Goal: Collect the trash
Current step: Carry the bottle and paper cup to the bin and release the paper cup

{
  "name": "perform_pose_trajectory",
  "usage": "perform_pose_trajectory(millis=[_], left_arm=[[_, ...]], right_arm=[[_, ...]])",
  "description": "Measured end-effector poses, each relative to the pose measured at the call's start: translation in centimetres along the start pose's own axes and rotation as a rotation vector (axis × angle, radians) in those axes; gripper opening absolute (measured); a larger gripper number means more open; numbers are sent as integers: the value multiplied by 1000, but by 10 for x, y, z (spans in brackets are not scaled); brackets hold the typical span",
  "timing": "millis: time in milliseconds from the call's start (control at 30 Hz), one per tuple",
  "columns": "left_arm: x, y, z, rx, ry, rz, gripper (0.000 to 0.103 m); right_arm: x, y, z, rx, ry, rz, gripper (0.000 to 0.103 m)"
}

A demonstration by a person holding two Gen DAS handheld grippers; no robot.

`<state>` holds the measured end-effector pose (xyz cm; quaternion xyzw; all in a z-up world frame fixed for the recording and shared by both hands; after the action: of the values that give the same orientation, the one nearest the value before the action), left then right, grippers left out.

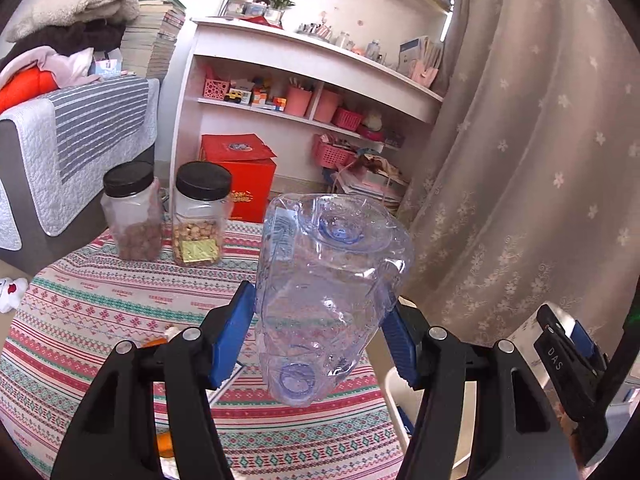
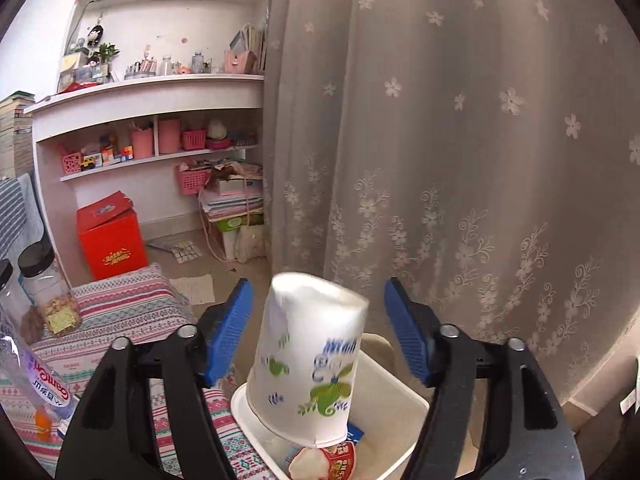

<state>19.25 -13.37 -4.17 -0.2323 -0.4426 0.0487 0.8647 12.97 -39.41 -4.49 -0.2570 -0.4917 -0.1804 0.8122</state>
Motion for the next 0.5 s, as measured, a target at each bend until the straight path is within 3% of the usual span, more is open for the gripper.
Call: perform_pose_trajectory(millis=[200,500], left_arm=[[-26,-52,-19,-82,54,-19,61],[-76,-121,-43,-183,155,-64,61]], right_arm=[[3,-64,3,-94,-41,-108,96],[-9,-136,-2,-200,-31,-187,96]])
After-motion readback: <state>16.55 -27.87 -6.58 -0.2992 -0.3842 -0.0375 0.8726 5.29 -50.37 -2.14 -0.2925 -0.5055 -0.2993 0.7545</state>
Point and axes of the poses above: each gripper's, at about its wrist camera, not at the fingertips, and z roughly against the way its jaws point, y to its left, x to its top, the point moved 10 cm from there along -z, roughly the way its jaws point, and after that the axes turned 10 degrees about z, right-handed, at the moved point
